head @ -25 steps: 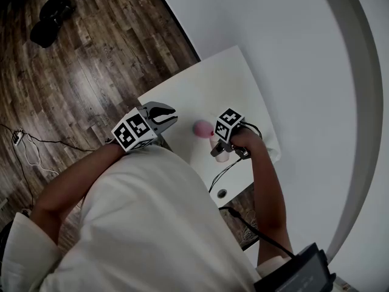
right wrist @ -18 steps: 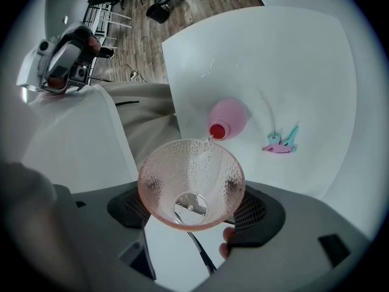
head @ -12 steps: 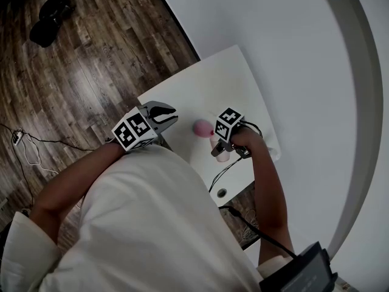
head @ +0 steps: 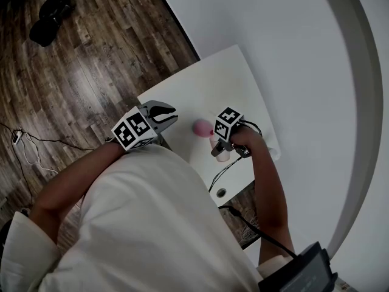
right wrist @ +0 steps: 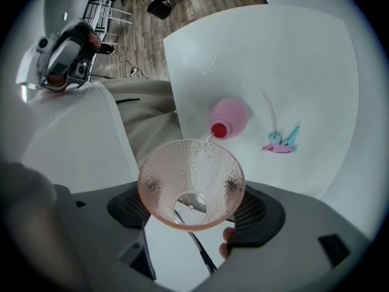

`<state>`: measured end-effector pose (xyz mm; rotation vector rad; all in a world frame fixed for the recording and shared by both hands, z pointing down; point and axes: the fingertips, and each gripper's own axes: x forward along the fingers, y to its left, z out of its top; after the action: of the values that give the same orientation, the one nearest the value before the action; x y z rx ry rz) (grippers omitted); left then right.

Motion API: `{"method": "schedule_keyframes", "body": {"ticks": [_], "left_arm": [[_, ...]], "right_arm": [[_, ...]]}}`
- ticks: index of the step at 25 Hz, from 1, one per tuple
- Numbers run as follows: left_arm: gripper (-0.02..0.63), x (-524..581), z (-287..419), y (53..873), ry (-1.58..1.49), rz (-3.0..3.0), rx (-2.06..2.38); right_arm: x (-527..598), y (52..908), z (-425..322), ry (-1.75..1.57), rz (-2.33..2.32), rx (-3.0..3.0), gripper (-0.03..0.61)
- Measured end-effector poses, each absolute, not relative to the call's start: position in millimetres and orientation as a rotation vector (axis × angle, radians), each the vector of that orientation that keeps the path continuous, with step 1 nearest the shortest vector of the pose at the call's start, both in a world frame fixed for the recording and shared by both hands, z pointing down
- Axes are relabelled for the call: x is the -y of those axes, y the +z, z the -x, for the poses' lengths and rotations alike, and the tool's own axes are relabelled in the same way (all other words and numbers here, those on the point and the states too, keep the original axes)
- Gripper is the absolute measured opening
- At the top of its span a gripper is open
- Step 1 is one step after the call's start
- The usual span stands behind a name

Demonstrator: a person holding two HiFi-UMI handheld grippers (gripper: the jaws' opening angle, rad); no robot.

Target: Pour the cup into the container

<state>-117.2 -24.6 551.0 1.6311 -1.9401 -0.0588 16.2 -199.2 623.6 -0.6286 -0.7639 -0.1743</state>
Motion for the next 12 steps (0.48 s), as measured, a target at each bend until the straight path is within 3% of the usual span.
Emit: {"method": "schedule_keyframes", "body": {"ticks": [12], "left_arm": [[0.064, 25.1, 118.7, 550.2, -0.061, -1.628, 1.944]], "right_arm": [[200.5, 623.5, -15.4, -0.180, 0.637, 0.747, 0.374]]}}
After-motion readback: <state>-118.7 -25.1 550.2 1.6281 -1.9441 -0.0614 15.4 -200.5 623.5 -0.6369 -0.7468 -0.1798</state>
